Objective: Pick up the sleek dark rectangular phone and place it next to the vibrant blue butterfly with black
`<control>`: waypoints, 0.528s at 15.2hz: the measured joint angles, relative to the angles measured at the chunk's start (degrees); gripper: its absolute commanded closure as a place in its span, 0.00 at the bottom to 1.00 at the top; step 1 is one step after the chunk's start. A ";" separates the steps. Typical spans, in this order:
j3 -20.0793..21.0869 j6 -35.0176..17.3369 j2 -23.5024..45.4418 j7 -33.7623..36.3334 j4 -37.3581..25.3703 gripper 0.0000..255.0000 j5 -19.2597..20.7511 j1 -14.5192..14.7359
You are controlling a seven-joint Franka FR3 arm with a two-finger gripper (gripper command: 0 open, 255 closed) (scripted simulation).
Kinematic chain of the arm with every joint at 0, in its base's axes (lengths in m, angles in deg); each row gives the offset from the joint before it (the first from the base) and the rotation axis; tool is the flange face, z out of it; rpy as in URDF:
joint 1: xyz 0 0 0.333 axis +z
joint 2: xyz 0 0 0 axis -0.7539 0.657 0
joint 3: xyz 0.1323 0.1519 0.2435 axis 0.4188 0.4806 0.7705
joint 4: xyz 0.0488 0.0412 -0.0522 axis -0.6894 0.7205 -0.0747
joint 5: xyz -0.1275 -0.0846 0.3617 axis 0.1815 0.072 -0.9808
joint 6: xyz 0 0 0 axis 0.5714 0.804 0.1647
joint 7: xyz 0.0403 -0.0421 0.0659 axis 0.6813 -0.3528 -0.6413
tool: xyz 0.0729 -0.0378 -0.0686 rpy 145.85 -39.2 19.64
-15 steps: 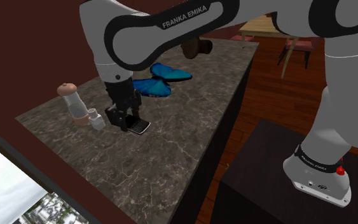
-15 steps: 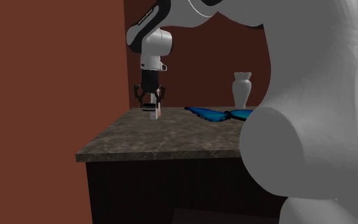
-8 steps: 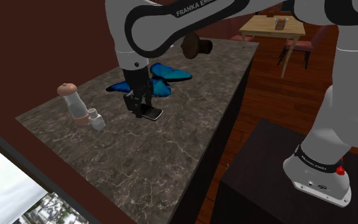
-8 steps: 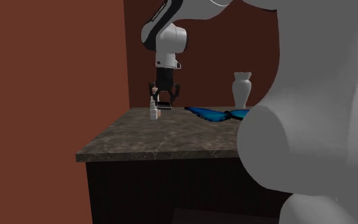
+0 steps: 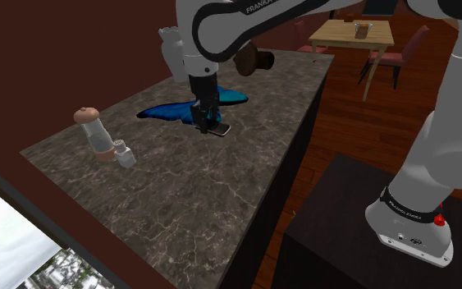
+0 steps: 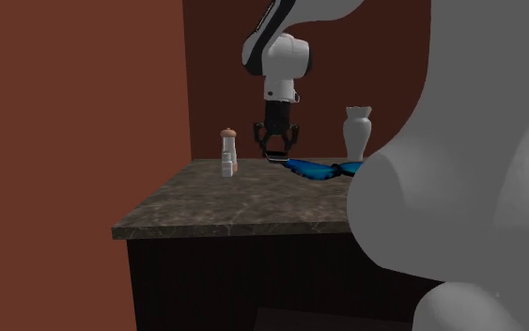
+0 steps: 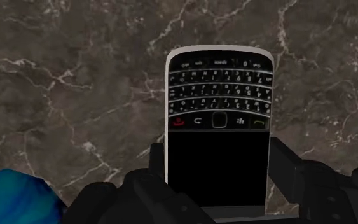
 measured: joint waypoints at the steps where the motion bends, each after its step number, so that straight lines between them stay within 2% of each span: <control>1: -0.45 0.00 -0.40 -1.29 0.44 1.00 -0.19 -0.77; 8: -4.19 -0.04 -3.98 -11.08 4.27 1.00 -1.59 -6.48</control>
